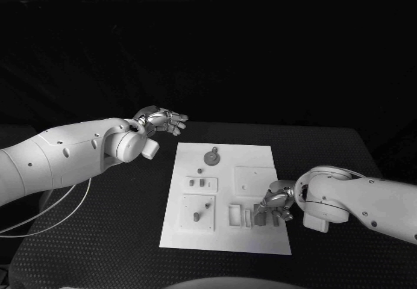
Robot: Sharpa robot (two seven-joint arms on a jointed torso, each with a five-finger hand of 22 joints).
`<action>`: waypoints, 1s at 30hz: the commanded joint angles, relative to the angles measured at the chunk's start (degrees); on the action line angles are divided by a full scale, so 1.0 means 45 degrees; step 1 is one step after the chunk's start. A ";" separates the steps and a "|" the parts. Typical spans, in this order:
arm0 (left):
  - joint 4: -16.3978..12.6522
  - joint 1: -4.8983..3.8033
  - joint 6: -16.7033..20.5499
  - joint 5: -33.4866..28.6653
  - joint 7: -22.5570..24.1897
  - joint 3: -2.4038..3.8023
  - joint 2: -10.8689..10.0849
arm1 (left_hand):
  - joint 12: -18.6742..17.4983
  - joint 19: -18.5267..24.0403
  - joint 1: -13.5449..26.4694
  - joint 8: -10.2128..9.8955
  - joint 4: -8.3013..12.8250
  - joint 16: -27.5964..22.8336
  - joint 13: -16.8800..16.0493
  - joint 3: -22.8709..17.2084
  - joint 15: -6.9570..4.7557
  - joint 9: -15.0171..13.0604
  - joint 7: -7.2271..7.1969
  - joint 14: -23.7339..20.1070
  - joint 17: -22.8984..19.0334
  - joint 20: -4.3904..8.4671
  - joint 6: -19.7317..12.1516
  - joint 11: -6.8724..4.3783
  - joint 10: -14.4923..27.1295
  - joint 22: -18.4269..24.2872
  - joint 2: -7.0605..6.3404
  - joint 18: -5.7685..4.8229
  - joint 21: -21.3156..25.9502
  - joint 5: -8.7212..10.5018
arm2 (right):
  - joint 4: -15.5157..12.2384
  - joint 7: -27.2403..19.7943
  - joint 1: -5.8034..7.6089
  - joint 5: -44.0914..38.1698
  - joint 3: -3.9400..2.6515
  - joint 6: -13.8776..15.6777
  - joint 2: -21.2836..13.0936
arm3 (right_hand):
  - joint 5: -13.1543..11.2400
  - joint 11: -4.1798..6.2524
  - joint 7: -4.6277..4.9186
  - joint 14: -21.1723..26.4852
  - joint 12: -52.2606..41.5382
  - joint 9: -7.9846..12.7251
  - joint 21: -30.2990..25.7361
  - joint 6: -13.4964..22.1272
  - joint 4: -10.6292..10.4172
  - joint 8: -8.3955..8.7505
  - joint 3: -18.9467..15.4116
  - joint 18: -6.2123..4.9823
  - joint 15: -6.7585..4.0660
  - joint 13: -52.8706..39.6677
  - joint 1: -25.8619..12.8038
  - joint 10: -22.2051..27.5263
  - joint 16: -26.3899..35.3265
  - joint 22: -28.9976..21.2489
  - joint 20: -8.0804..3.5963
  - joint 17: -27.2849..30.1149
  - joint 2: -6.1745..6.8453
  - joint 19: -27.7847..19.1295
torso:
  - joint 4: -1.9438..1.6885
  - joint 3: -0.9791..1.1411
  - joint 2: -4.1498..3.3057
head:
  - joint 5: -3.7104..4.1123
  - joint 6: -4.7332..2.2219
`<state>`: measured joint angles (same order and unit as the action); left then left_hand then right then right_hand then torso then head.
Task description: Assemble the parts on the task board
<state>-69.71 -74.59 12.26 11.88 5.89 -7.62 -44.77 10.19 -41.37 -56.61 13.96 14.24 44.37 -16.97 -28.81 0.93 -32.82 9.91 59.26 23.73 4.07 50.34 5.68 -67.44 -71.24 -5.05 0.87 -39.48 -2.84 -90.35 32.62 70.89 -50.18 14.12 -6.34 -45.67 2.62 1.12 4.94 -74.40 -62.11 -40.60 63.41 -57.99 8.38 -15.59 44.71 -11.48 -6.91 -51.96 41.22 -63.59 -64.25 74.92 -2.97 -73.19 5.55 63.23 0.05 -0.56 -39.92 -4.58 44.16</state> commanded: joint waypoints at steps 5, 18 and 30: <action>-0.0032 -0.0022 -0.0155 -0.0061 0.0050 0.0008 0.0049 | 0.0067 -0.0082 0.0118 0.0076 -0.0051 -0.0061 -0.0006 -0.0001 0.0059 0.0008 -0.0022 0.0071 0.0022 0.0088 -0.0059 0.0022 0.0110 -0.0019 0.0008 0.0078 0.0058 -0.0027 | -0.0069 0.0262 0.0183 0.1295 0.0008 -0.0531 0.0124 | 0.0032 0.0025 0.0036 -0.0036 -0.0004 -0.0003 0.0062 -0.0102 0.0072 0.0008 0.0121 -0.0783 -0.0026 0.0028 -0.0007 -0.0051 -0.0060 0.0037 0.0064 0.0021 -0.0079 -0.0024 | -0.0013 -0.0003 -0.0018 | 0.0041 -0.0043; -0.0076 -0.0024 -0.0161 -0.0061 0.0047 0.0007 0.0041 | 0.0068 -0.0082 0.0103 0.0077 -0.0047 -0.0069 -0.0003 -0.0010 0.0057 0.0009 -0.0022 0.0072 0.0033 0.0090 -0.0062 0.0025 0.0123 -0.0026 0.0004 0.0082 0.0063 -0.0028 | 0.0503 0.0380 0.0178 0.1001 0.0012 -0.0096 0.1121 | 0.0031 0.0000 0.0060 0.0021 0.0009 0.0034 0.0082 -0.0106 -0.0009 0.0111 -0.0002 -0.0783 -0.0002 0.0072 -0.0551 -0.0011 -0.0085 0.0012 0.0107 0.0077 0.0149 -0.0062 | -0.0007 0.0002 -0.0022 | -0.0014 -0.0009; -0.0075 -0.0024 -0.0174 -0.0061 0.0052 0.0007 0.0045 | 0.0072 -0.0081 0.0102 0.0078 -0.0048 -0.0075 -0.0003 -0.0012 0.0058 0.0009 -0.0022 0.0071 0.0040 0.0089 -0.0063 0.0026 0.0127 -0.0031 0.0000 0.0082 0.0067 -0.0027 | 0.1010 0.0334 -0.0002 0.0650 0.0009 -0.0260 0.1816 | 0.0032 0.0002 0.0059 0.0021 0.0001 0.0038 0.0099 -0.0109 -0.0006 0.0129 -0.0033 -0.0783 -0.0004 0.0077 -0.0633 -0.0013 -0.0099 0.0009 0.0105 0.0087 0.0177 -0.0052 | -0.0036 0.0000 -0.0020 | -0.0043 0.0023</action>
<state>-69.92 -74.59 12.21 11.87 5.75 -7.62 -44.65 10.19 -41.37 -56.61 13.95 14.24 44.37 -16.97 -28.81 0.93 -32.83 9.81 59.26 23.82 4.07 50.25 5.91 -67.22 -71.28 -5.05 0.86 -39.48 -2.83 -85.88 34.03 71.00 -46.29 14.16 -6.64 -37.66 2.62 1.11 5.05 -74.43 -62.10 -40.44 63.66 -58.09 8.45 -15.28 44.75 -11.62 -6.73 -51.66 38.90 -63.60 -64.46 74.92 -2.76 -72.88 6.46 63.03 -0.10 -0.56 -40.02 -4.71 44.21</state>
